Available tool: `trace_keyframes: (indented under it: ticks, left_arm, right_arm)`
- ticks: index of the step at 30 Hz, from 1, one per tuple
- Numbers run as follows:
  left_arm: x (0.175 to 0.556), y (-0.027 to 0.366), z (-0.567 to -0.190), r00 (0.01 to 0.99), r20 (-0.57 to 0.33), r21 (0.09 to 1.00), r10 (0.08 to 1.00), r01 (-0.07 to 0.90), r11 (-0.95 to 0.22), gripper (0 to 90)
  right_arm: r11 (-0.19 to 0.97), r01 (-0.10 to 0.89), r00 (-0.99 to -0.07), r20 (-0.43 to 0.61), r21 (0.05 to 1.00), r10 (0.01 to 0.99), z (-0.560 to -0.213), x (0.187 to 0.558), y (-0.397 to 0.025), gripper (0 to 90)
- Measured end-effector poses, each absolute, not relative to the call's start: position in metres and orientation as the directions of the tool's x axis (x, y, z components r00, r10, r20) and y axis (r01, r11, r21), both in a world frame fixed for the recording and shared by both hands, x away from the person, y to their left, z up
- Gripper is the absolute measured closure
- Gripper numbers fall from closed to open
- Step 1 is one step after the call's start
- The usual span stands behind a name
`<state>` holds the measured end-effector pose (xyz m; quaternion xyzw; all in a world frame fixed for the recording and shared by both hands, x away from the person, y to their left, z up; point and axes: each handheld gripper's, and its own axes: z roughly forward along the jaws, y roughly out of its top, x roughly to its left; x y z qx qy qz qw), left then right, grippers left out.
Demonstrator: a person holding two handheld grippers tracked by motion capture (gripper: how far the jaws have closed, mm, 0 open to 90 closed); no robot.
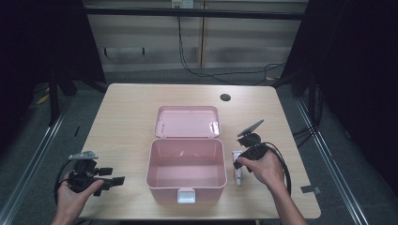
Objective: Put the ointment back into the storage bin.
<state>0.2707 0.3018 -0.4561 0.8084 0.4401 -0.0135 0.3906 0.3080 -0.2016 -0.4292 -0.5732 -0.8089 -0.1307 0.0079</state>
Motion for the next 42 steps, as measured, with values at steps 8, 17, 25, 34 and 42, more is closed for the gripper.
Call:
trace_keyframes:
  ticks: [8,17,25,34,42]
  left_arm:
    - [0.271,0.301,-0.457,0.616,-0.360,0.613,0.701,0.723,-0.319,23.3]
    - [0.271,0.301,-0.457,0.616,-0.358,0.614,0.702,0.722,-0.320,23.3]
    - [0.271,0.301,-0.457,0.617,-0.359,0.615,0.701,0.721,-0.320,23.2]
    - [0.271,0.302,-0.456,0.616,-0.361,0.613,0.700,0.722,-0.319,23.3]
    - [0.271,0.301,-0.456,0.614,-0.357,0.614,0.704,0.722,-0.319,23.3]
  right_arm:
    - [0.280,0.951,-0.299,0.157,0.133,0.941,-0.440,0.315,-0.196,57.4]
    - [0.261,0.957,-0.278,0.139,0.123,0.951,-0.449,0.315,-0.194,57.9]
    - [0.259,0.960,-0.270,0.111,0.107,0.956,-0.457,0.319,-0.190,61.5]
    - [0.346,0.935,-0.350,0.044,0.080,0.936,-0.463,0.318,-0.186,69.1]
    - [0.398,0.914,-0.401,0.031,0.084,0.915,-0.464,0.319,-0.186,69.8]
